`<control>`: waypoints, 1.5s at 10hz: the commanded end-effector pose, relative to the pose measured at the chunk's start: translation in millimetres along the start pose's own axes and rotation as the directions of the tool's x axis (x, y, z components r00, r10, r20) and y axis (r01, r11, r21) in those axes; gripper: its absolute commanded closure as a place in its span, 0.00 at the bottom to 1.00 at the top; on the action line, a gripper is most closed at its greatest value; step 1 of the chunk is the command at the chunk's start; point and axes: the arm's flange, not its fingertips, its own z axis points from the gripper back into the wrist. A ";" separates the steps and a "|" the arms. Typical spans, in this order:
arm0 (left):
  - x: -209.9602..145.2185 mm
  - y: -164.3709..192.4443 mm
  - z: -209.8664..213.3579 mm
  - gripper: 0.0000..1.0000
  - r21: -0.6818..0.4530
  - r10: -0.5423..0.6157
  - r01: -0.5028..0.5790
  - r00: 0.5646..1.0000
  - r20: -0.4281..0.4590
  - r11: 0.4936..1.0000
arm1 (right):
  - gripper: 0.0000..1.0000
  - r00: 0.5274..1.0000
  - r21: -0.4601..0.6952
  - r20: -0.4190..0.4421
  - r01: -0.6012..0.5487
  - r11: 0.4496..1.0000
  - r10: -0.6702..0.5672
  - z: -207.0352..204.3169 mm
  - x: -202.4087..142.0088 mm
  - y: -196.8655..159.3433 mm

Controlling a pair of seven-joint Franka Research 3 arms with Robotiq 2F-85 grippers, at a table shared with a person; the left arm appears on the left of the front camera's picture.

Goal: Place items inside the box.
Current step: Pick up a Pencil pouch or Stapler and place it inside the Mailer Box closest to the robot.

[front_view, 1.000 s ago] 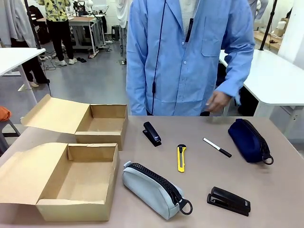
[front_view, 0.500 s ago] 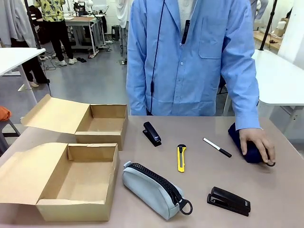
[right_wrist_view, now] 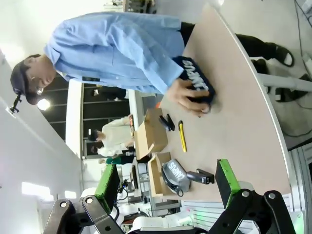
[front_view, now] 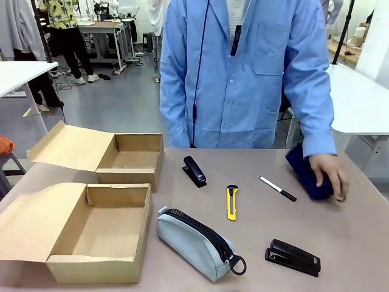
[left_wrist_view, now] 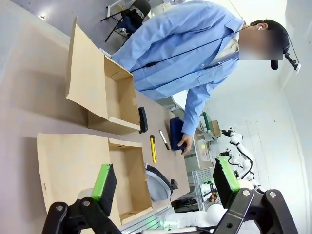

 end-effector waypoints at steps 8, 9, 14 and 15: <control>1.4 -1.0 -0.7 0.00 -0.016 -0.023 0.023 1.000 0.006 1.000 | 0.00 0.878 -0.012 -0.362 -0.340 0.940 0.313 -153.3 -106.2 56.8; 1.4 -1.0 -0.7 0.00 -0.016 -0.023 0.023 1.000 0.006 1.000 | 0.00 0.773 0.032 -0.524 -0.402 0.915 0.358 -191.5 -148.3 57.2; 1.4 -1.0 -0.7 0.00 -0.016 -0.023 0.023 1.000 0.006 1.000 | 0.00 0.666 0.016 -0.671 -0.425 0.905 0.325 -209.8 -153.3 78.9; 1.4 -1.0 -0.7 0.00 -0.016 -0.023 0.023 1.000 0.006 1.000 | 0.00 0.666 0.016 -0.671 -0.425 0.905 0.325 -209.8 -153.3 78.9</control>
